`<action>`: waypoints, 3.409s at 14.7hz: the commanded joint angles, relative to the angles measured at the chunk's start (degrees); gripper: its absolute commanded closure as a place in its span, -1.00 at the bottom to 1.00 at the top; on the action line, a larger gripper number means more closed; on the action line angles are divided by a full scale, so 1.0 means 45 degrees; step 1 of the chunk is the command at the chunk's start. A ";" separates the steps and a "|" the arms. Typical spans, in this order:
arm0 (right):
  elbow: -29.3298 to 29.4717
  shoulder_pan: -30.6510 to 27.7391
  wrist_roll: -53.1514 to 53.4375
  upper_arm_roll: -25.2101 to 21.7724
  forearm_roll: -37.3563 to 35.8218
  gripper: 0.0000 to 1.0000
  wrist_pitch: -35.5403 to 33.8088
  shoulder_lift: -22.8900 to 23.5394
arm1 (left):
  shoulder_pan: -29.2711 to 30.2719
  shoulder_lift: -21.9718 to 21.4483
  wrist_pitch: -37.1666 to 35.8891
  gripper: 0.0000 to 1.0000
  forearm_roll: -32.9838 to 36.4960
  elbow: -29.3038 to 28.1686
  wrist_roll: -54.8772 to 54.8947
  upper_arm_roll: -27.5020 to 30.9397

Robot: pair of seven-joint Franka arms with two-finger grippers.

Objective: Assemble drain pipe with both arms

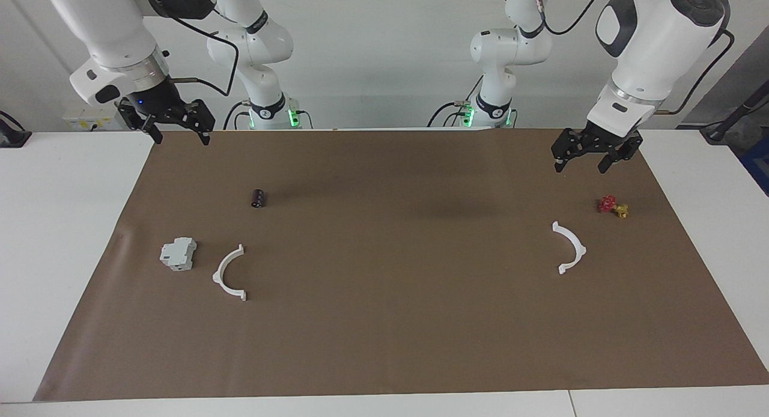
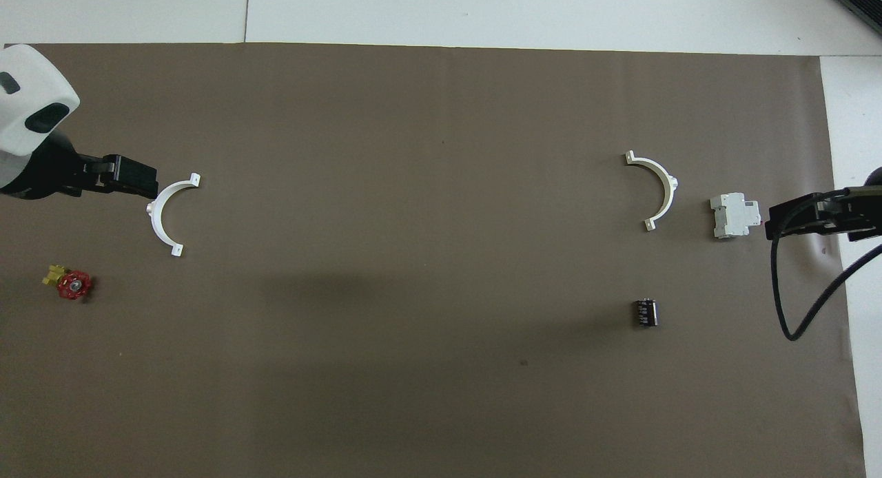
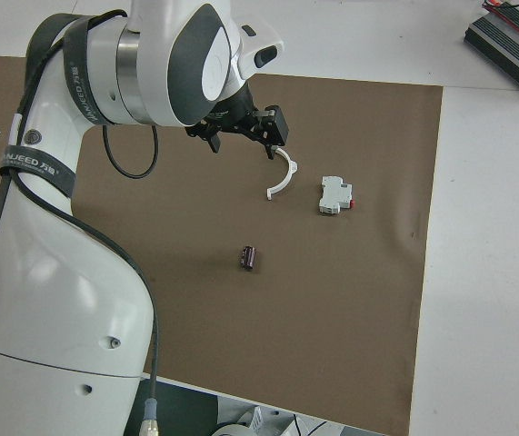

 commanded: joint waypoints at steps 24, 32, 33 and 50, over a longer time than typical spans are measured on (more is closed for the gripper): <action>-0.1502 -0.0737 -0.6048 0.0195 0.2341 -1.00 1.0339 0.6844 | -0.0085 -0.0304 0.0228 -1.00 0.0145 -0.0335 -0.0142 0.0059; -0.2129 -0.1050 -0.6517 0.0195 0.2419 -0.04 1.0535 0.6727 | -0.0085 -0.0304 0.0247 -1.00 0.0145 -0.0335 -0.0161 0.0059; -0.2109 -0.1031 -0.6808 0.0195 0.2399 0.99 1.0535 0.6727 | -0.0085 -0.0304 0.0247 -1.00 0.0145 -0.0335 -0.0161 0.0059; -0.0351 0.4586 0.1423 0.0234 0.0972 1.00 0.7662 0.6258 | -0.0085 -0.0304 0.0247 -1.00 0.0145 -0.0335 -0.0181 0.0059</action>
